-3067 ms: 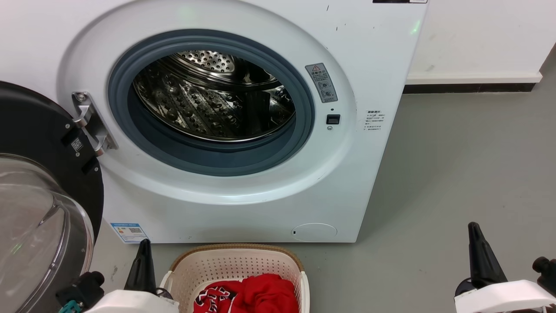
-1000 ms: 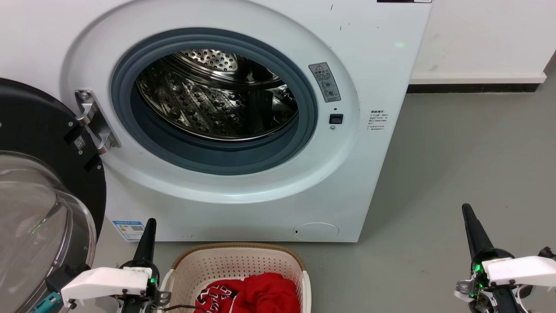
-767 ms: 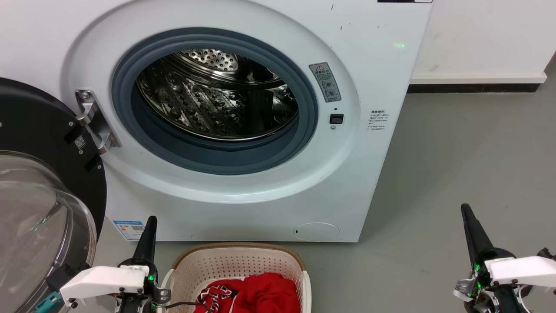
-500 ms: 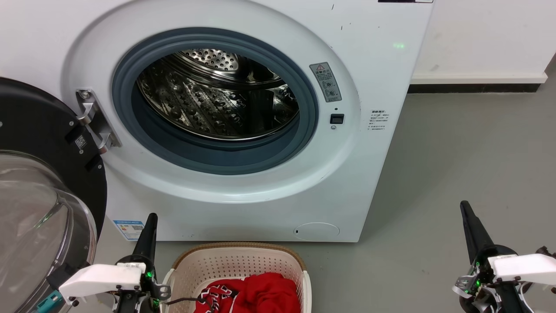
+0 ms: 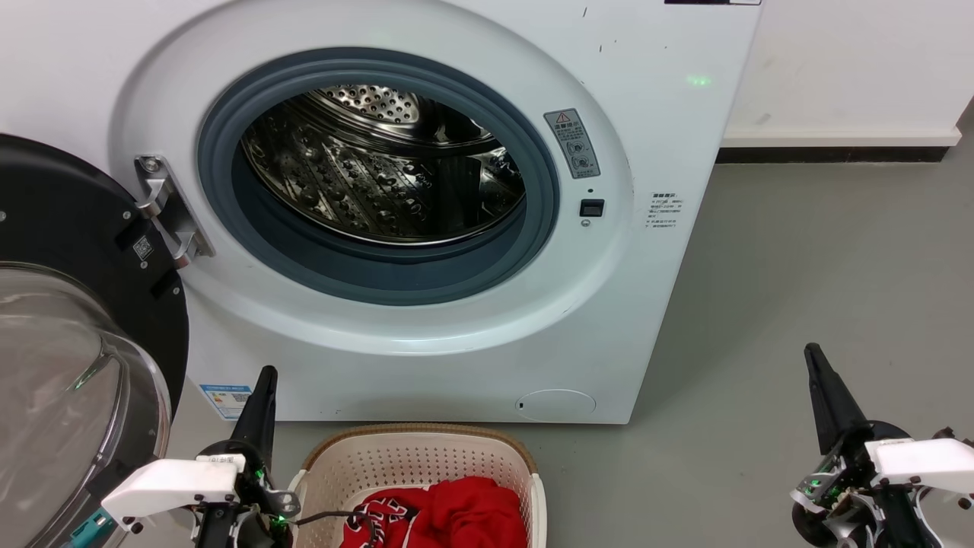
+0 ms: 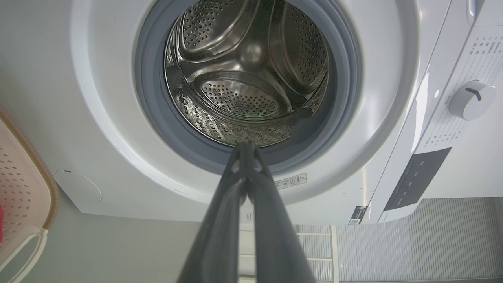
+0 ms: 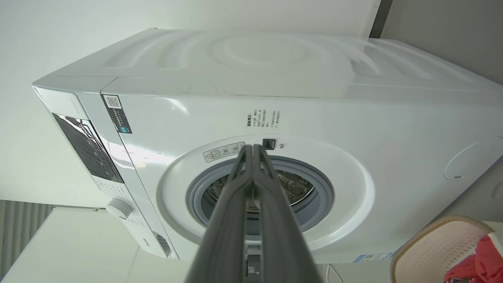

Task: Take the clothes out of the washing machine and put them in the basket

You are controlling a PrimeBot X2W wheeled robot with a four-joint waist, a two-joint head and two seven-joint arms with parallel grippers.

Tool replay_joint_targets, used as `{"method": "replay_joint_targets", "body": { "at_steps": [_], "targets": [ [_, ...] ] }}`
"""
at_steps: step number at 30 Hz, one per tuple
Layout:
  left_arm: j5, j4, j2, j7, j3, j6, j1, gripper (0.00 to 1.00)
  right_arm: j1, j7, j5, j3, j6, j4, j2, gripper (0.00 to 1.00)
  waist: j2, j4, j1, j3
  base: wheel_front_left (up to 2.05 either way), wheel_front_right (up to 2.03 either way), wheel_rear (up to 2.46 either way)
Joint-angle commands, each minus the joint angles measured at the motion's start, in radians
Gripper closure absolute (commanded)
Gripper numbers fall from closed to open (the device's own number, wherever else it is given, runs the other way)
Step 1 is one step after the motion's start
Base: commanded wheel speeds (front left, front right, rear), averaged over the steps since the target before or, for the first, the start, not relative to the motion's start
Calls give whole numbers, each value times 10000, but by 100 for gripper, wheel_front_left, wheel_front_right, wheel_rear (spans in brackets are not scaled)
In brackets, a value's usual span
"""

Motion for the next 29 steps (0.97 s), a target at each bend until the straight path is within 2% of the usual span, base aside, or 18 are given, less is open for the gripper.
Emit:
{"method": "replay_joint_targets", "body": {
  "at_steps": [1, 6, 29],
  "targets": [
    [-197, 15, -21, 78, 54, -70, -188, 100, -154, 68, 212, -16, -3, 41, -24, 100, 0, 2, 0, 1, 0, 0, 0],
    [-510, 50, -22, 146, 65, -84, -197, 100, -202, 155, 519, -27, -3, 75, -19, 100, 0, 10, 0, 3, 0, 0, 0],
    [-498, 46, -22, 133, 64, -84, -193, 100, -198, 165, 474, -49, -3, 74, 6, 100, 0, 10, 0, 3, 0, 0, 0]
  ]
}}
